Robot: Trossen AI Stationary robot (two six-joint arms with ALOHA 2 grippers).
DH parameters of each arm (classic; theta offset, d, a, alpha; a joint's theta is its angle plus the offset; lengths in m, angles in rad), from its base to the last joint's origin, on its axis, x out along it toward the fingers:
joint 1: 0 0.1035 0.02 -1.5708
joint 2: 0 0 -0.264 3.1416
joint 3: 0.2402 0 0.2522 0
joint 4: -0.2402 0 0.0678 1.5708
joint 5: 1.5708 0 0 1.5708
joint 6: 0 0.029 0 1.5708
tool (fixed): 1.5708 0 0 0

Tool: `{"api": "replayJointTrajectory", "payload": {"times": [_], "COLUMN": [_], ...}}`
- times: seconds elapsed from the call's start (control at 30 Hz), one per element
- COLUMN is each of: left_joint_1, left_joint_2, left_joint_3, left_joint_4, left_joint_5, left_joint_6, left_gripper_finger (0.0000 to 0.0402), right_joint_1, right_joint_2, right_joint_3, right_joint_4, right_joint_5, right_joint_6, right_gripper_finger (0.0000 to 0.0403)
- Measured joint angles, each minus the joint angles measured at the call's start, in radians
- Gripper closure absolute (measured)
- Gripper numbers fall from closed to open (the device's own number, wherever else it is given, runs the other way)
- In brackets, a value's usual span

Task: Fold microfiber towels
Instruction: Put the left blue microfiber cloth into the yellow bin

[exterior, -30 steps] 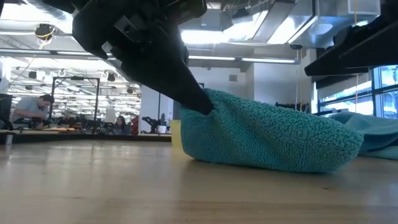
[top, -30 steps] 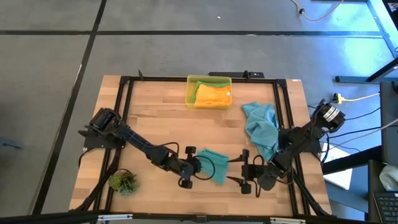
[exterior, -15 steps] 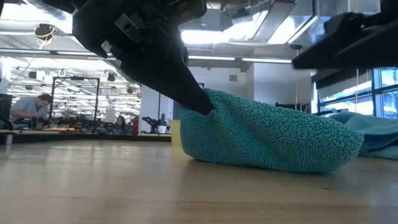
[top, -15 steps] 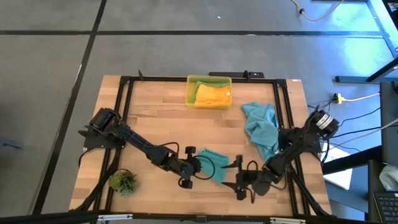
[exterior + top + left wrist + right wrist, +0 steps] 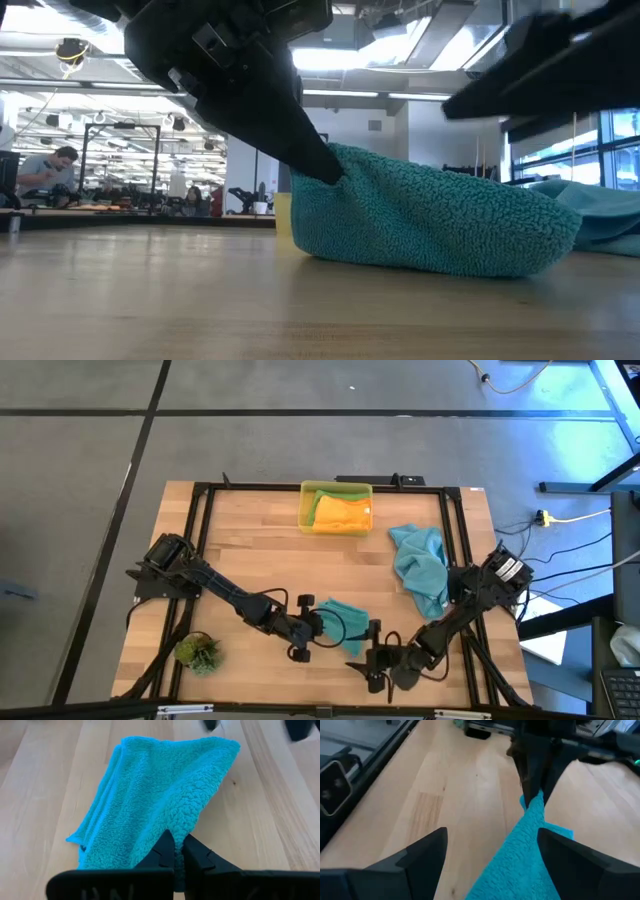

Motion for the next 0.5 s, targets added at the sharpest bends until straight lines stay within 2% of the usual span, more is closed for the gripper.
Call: {"api": "replayJointTrajectory", "payload": {"times": [0.17,0.33,0.5], "left_joint_1": [0.000,0.000,0.000], "left_joint_2": [0.000,0.000,0.000], "left_joint_3": [0.000,0.000,0.000], "left_joint_4": [0.000,0.001,0.001], "left_joint_5": [-0.002,-0.003,-0.003], "left_joint_6": [0.000,0.000,-0.004], "left_gripper_finger": [0.0401,0.0401,0.0401], "right_joint_1": [0.028,0.027,0.027], "right_joint_2": [0.028,0.098,0.125], "right_joint_3": [0.106,0.189,0.212], "right_joint_4": [-0.211,-0.383,-0.445], "right_joint_5": [0.039,0.009,0.007], "right_joint_6": [0.027,0.114,0.211], "right_gripper_finger": [0.0105,0.0122,0.0130]}}
